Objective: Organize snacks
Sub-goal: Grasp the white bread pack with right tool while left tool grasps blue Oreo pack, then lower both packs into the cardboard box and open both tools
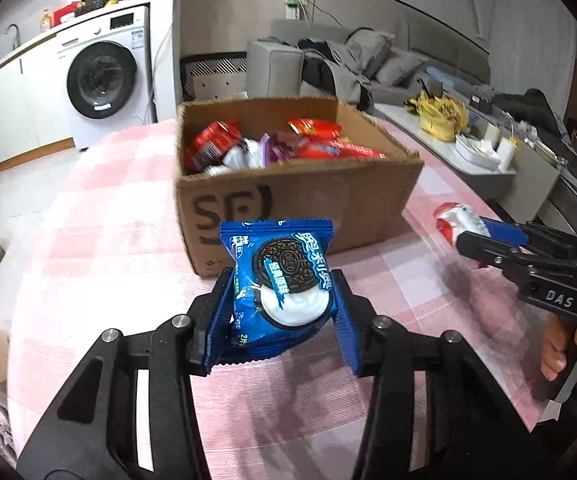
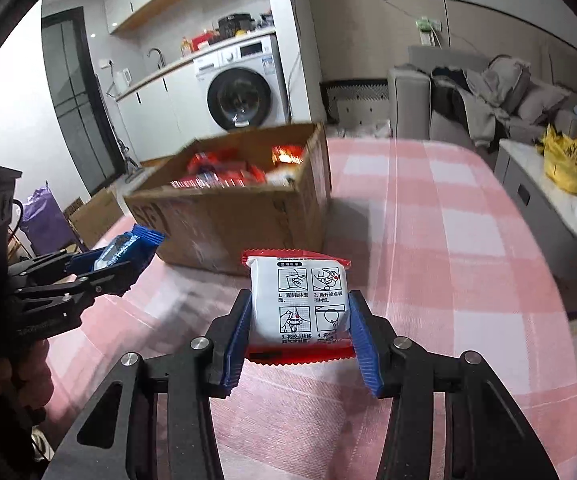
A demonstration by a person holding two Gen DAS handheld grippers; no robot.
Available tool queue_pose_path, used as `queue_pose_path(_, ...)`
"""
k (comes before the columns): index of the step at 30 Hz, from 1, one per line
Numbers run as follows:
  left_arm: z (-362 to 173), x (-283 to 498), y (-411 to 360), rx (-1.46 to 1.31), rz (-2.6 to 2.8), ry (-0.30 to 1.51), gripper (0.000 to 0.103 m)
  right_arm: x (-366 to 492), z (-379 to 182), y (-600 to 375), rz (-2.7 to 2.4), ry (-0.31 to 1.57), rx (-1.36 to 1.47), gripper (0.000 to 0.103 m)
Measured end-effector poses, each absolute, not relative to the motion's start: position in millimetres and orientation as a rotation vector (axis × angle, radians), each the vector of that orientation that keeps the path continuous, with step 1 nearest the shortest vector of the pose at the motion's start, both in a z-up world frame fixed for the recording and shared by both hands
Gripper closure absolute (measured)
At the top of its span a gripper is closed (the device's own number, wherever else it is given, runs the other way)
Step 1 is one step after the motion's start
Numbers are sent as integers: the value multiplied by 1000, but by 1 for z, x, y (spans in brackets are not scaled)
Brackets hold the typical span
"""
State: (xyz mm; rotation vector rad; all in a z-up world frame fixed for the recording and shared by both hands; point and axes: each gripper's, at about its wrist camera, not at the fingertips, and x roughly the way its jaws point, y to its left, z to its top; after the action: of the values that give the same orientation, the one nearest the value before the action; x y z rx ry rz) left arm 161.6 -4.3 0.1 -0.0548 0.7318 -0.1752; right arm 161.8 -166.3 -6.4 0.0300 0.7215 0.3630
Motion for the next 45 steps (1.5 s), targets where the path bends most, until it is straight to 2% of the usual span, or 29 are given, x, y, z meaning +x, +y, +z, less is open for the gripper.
queue_pose_path(12,57,147,34,-71,-130,627,60,166,44,-153,419,616,41,56)
queue_pose_path(21,80,169,51,-74,-85,595,60,192,65,-143,443,577,55,56)
queue_pose_path(34,82,235,41,-54,-68,574,60,247,74,-121,484,564,59,56)
queue_pose_path(45,67,298,38,-45,-66,600,60,291,56,-117,486,602,79,55)
